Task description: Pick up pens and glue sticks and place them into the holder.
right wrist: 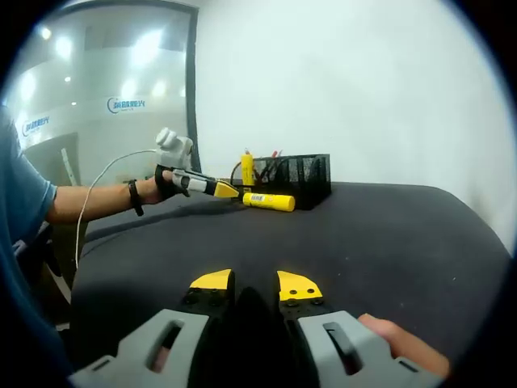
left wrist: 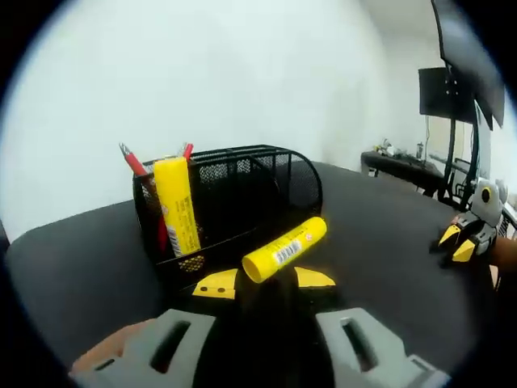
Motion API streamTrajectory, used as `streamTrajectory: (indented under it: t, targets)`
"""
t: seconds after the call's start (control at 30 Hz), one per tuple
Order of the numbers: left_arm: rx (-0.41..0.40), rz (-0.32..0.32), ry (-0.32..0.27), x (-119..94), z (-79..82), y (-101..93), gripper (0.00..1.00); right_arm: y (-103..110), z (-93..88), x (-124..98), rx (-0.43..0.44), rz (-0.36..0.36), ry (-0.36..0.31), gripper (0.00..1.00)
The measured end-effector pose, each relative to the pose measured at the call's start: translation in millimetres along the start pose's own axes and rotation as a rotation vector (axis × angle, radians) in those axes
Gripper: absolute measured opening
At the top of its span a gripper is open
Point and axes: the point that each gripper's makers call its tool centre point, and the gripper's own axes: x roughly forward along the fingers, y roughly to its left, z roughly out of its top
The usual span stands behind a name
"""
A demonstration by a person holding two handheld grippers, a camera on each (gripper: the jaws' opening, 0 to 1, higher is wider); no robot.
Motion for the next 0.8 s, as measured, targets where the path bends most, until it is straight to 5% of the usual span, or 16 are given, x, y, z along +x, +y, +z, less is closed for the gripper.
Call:
streamTrajectory:
  t: [0.8]
  targets:
    - [-0.095, -0.119, -0.033, 20.6, -3.9, -8.0, 0.1, -4.2, -0.4, 1.4, 0.001, -0.001, 0.003, 0.17]
